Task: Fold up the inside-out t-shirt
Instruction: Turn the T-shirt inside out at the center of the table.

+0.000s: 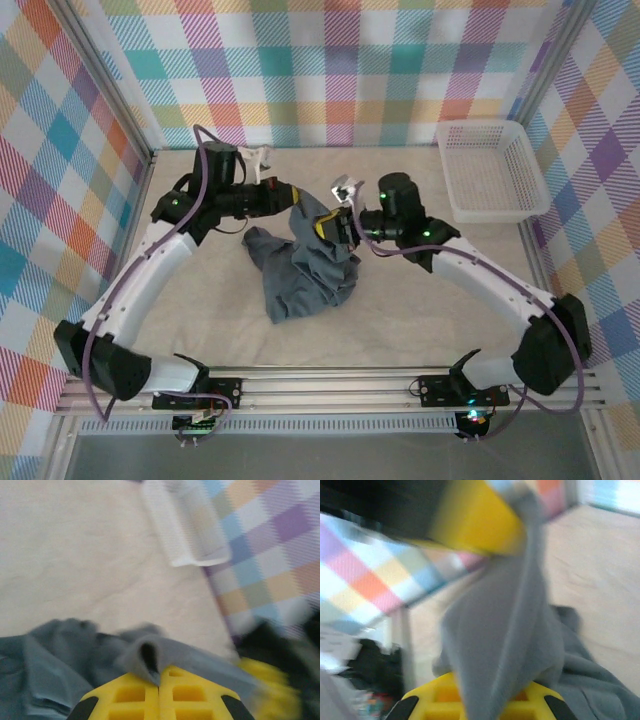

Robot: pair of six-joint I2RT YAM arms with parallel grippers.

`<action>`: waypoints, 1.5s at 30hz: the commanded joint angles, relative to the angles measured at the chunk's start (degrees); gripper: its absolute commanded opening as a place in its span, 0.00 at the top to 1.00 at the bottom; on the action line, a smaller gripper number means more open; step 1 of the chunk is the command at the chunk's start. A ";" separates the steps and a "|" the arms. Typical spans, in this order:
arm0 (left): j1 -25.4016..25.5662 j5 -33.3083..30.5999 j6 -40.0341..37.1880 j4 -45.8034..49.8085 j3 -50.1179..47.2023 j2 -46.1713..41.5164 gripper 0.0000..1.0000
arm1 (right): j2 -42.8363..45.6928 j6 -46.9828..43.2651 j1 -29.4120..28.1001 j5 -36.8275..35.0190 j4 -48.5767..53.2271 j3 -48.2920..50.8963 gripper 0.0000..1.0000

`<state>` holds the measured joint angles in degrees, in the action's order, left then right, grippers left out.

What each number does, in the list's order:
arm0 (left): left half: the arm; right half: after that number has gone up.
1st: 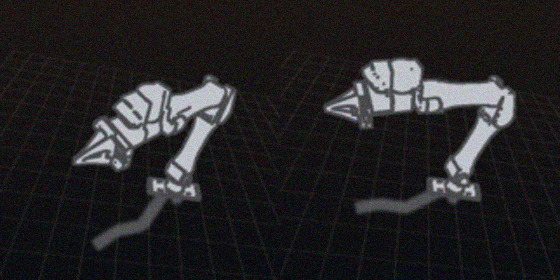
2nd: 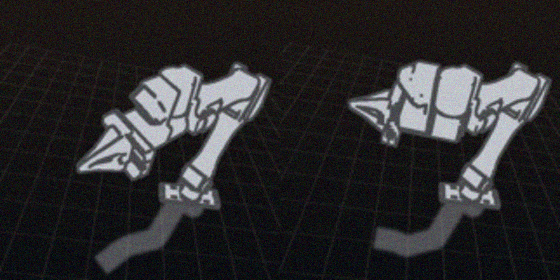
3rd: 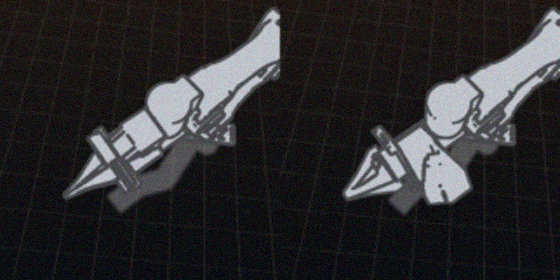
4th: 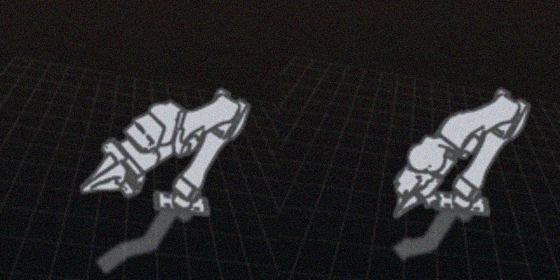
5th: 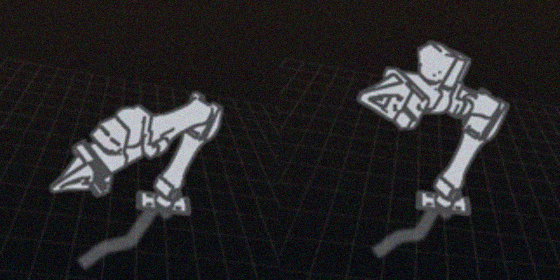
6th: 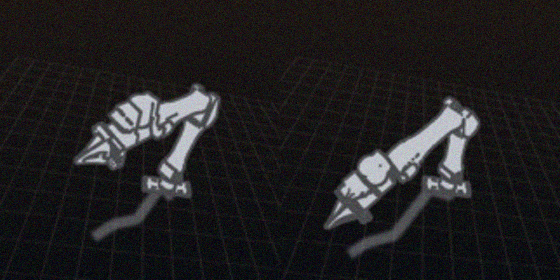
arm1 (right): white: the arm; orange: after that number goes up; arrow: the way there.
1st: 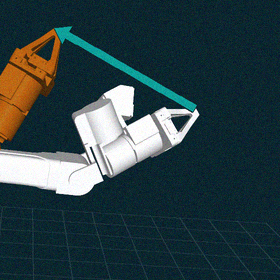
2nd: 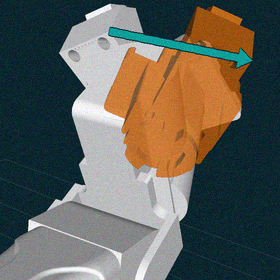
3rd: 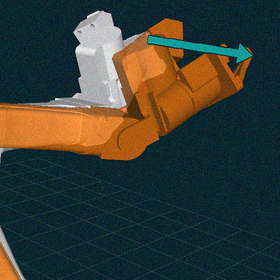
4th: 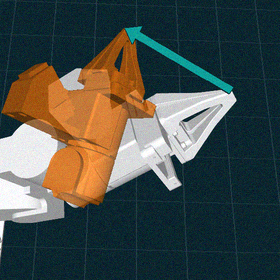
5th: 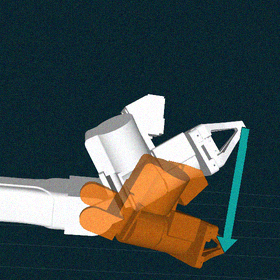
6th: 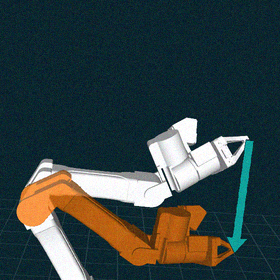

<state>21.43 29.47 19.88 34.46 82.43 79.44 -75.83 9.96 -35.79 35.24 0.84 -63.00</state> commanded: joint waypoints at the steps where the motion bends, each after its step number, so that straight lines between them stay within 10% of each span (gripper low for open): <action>1: -2.45 -2.51 -8.35 5.31 -0.48 3.92 1.00 | 5.17 15.81 2.02 17.24 -12.17 2.19 1.00; 4: -2.45 0.91 -7.49 2.56 -1.49 2.16 0.94 | 6.65 20.89 3.70 17.02 -18.36 4.61 1.00; 9: -2.45 2.79 -6.87 1.92 -4.33 -4.82 0.51 | 3.96 25.72 5.91 17.86 -24.48 6.36 1.00; 17: 1.11 9.89 12.09 -14.92 -13.34 -16.96 0.47 | 0.75 24.27 6.09 17.97 -21.33 4.66 1.00; 26: 7.76 11.07 11.42 -18.02 -8.43 -6.32 0.27 | -0.28 24.78 5.65 20.09 -19.78 3.35 1.00; 28: 9.15 10.62 11.79 -20.43 -7.18 -4.38 0.34 | -0.19 24.51 5.64 19.59 -18.98 3.54 1.00; 32: 8.94 6.11 12.41 -19.17 -4.78 -6.30 1.00 | 0.00 17.08 5.64 11.06 -5.91 3.33 0.90; 45: 6.69 -6.92 -3.59 17.15 18.07 -6.48 1.00 | -6.69 4.70 3.10 1.18 6.92 4.57 0.82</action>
<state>28.36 27.22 22.90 41.01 98.43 72.47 -82.02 17.04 -32.21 37.04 6.02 -57.78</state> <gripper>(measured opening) 0.050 0.187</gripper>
